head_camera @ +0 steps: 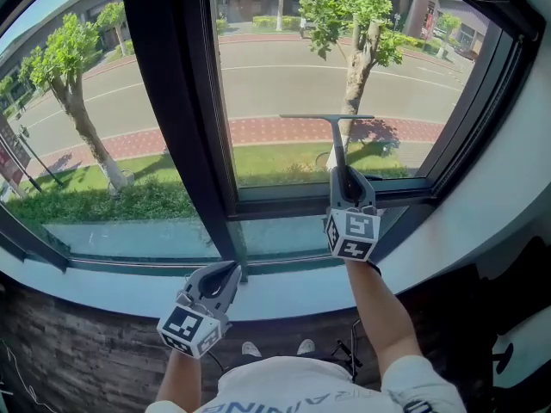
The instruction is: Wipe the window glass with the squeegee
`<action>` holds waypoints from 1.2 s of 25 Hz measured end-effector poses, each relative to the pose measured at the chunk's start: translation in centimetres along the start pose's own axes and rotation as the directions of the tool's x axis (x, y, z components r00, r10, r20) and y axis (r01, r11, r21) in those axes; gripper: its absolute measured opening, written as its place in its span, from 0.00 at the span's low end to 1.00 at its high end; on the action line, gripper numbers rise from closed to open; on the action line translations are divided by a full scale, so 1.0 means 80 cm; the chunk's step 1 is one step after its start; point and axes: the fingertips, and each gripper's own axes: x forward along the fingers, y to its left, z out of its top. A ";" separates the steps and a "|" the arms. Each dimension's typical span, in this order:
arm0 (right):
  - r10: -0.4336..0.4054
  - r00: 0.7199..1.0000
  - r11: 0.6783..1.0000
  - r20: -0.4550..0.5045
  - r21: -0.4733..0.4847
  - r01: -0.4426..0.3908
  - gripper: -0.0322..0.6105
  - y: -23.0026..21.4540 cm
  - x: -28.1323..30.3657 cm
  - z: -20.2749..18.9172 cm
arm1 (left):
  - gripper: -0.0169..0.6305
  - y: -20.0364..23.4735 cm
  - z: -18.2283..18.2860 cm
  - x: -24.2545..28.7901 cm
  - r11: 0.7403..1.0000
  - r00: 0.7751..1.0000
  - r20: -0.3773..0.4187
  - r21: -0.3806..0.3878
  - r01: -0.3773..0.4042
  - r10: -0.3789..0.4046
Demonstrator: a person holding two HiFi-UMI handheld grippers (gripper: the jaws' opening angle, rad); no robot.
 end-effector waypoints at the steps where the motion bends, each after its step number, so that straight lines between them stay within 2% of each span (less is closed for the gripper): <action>1: 0.001 1.000 1.000 -0.006 -0.004 -0.001 0.21 0.001 -0.002 -0.004 | 0.05 0.000 0.001 -0.001 1.000 1.000 -0.001 0.000 0.000 0.000; 17: 0.006 0.997 1.000 -0.080 -0.009 -0.007 0.21 0.007 -0.014 -0.085 | 0.05 -0.001 -0.002 0.004 1.000 1.000 -0.024 0.004 -0.004 0.004; 30: 0.013 0.992 1.000 -0.129 -0.004 -0.014 0.21 0.007 -0.020 -0.125 | 0.05 -0.001 0.000 0.007 1.000 0.999 -0.038 0.002 -0.018 0.018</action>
